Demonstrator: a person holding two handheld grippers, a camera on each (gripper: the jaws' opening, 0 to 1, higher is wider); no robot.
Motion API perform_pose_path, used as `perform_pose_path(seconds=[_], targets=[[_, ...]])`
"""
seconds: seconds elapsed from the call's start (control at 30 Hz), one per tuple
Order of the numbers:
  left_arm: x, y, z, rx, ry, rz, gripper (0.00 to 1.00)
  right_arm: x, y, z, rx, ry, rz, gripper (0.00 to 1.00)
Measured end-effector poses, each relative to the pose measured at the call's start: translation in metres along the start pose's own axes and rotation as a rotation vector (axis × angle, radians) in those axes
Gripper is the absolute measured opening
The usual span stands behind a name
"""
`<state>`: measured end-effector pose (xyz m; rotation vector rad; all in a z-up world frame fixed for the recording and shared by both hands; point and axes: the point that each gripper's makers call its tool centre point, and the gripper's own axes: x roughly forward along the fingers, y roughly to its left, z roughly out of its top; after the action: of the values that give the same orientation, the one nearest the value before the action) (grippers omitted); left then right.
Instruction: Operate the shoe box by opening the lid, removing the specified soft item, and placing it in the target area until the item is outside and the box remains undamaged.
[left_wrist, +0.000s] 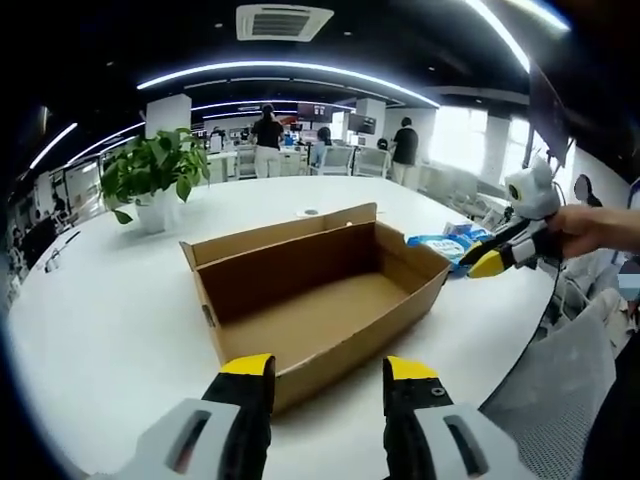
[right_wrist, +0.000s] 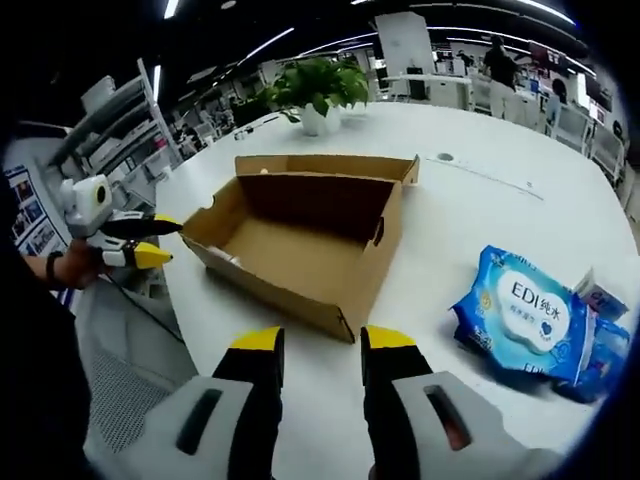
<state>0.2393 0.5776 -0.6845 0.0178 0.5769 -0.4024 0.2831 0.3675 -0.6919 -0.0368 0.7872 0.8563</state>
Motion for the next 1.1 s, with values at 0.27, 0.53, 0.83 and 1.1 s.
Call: perform_pose_path(seconds=[0.27,0.53,0.83,1.1], targets=[[0.0,0.001,0.002,-0.001,-0.012,0.001,0.43,-0.012,0.011,-0.015,0.088,-0.042,-0.014,0.27],[-0.001,-0.001,0.004,0.0,-0.021,-0.007,0.43,-0.016,0.019,-0.043,0.174,-0.068,-0.043,0.27],[0.003,-0.015,0.005,0.059,0.008,-0.058,0.41,-0.015,0.004,-0.051,0.219,-0.117,-0.094,0.26],[0.011,0.005,0.036,0.156,0.013,-0.08,0.44,-0.021,0.004,-0.061,0.258,-0.152,-0.103,0.26]])
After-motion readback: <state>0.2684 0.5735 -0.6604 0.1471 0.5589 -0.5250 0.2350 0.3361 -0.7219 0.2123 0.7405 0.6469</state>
